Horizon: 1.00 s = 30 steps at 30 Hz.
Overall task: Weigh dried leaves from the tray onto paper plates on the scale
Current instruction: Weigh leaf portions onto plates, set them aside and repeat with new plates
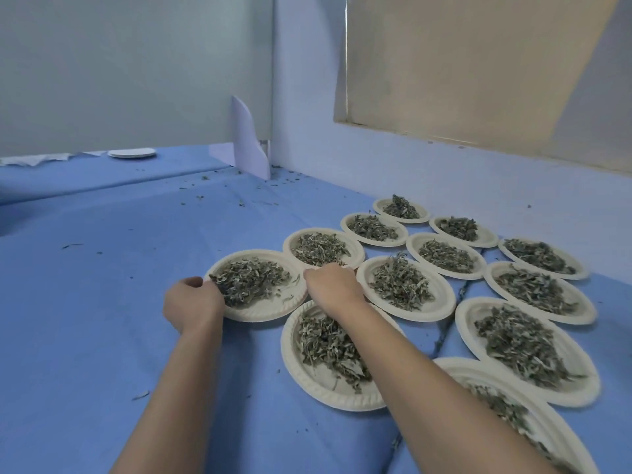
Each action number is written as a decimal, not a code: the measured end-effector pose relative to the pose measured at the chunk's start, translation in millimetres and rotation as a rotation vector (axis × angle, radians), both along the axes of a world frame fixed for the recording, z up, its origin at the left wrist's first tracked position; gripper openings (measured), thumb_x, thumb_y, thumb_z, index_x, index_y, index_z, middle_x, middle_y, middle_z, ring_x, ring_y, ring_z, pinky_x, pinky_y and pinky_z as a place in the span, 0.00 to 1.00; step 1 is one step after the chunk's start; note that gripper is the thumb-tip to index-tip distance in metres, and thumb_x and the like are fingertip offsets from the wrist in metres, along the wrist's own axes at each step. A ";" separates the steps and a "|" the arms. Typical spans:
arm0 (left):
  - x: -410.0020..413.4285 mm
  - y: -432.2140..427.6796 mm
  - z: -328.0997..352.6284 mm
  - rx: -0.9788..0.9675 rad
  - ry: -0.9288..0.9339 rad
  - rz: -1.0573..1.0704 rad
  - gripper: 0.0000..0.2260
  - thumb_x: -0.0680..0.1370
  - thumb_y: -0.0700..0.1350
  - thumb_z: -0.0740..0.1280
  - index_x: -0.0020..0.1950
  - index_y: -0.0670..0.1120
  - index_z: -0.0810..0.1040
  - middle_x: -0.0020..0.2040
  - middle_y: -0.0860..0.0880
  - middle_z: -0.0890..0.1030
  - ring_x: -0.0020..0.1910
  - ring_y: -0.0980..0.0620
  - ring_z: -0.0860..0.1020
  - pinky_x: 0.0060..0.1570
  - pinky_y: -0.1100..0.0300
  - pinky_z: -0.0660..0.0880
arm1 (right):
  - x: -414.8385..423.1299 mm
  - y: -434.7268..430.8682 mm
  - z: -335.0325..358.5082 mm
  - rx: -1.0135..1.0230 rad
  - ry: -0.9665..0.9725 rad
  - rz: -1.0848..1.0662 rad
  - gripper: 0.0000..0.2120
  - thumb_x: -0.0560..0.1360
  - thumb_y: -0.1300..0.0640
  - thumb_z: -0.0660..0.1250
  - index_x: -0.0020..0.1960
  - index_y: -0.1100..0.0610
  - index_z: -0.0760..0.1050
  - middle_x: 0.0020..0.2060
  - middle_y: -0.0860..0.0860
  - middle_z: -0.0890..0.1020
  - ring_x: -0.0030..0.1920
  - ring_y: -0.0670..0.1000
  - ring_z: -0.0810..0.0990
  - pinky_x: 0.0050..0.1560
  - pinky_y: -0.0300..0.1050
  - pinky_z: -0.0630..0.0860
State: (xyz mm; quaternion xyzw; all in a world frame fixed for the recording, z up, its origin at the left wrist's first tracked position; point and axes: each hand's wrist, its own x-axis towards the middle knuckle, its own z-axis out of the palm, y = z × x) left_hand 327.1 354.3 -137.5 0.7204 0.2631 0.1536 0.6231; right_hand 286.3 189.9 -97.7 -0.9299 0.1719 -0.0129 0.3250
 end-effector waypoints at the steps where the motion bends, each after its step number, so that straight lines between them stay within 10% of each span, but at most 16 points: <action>1: -0.2 1.1 0.5 0.027 -0.003 0.002 0.09 0.76 0.39 0.65 0.54 0.40 0.80 0.52 0.39 0.81 0.54 0.40 0.78 0.56 0.53 0.74 | -0.5 2.0 0.0 -0.004 -0.005 0.007 0.14 0.79 0.52 0.53 0.50 0.60 0.73 0.54 0.60 0.77 0.59 0.59 0.72 0.57 0.51 0.68; 8: -4.7 1.6 3.0 0.106 0.043 -0.046 0.12 0.75 0.36 0.61 0.32 0.43 0.68 0.36 0.42 0.70 0.38 0.45 0.66 0.39 0.58 0.64 | -1.8 4.5 0.2 -0.044 0.019 0.024 0.12 0.78 0.53 0.53 0.45 0.60 0.70 0.45 0.57 0.75 0.58 0.59 0.72 0.57 0.52 0.67; 11: -5.0 -0.3 5.8 0.091 0.061 -0.057 0.08 0.75 0.35 0.59 0.35 0.38 0.72 0.32 0.40 0.70 0.39 0.41 0.68 0.39 0.54 0.67 | -2.8 2.8 3.6 -0.052 0.030 0.012 0.13 0.79 0.53 0.52 0.49 0.60 0.72 0.51 0.59 0.77 0.59 0.59 0.71 0.61 0.54 0.68; 16: -11.7 -5.8 13.5 0.242 0.061 -0.079 0.18 0.78 0.37 0.57 0.66 0.34 0.70 0.64 0.35 0.73 0.66 0.37 0.68 0.62 0.49 0.66 | -7.1 -5.9 5.3 -0.029 -0.003 0.008 0.14 0.79 0.55 0.51 0.47 0.61 0.72 0.54 0.60 0.77 0.58 0.60 0.74 0.57 0.53 0.70; 21: -36.4 -42.9 25.8 0.434 -0.226 -0.131 0.15 0.78 0.37 0.56 0.62 0.37 0.75 0.60 0.39 0.77 0.62 0.41 0.71 0.61 0.50 0.66 | -28.8 -23.7 12.5 0.150 -0.203 -0.055 0.18 0.79 0.56 0.54 0.51 0.68 0.77 0.50 0.62 0.82 0.37 0.57 0.74 0.40 0.49 0.70; 25: -69.0 -99.8 43.6 0.400 -0.391 -0.325 0.13 0.78 0.39 0.57 0.57 0.42 0.78 0.54 0.46 0.80 0.54 0.47 0.76 0.48 0.59 0.66 | -58.5 -49.1 25.6 0.159 -0.332 -0.059 0.17 0.79 0.57 0.55 0.55 0.70 0.76 0.51 0.64 0.81 0.49 0.63 0.79 0.52 0.57 0.76; 30: -124.0 -188.6 71.4 0.266 -0.465 -0.621 0.11 0.76 0.39 0.59 0.50 0.46 0.80 0.43 0.52 0.80 0.44 0.53 0.76 0.40 0.65 0.64 | -107.4 -103.5 39.4 0.080 -0.502 -0.108 0.12 0.76 0.59 0.59 0.49 0.52 0.82 0.35 0.45 0.81 0.33 0.42 0.75 0.30 0.28 0.68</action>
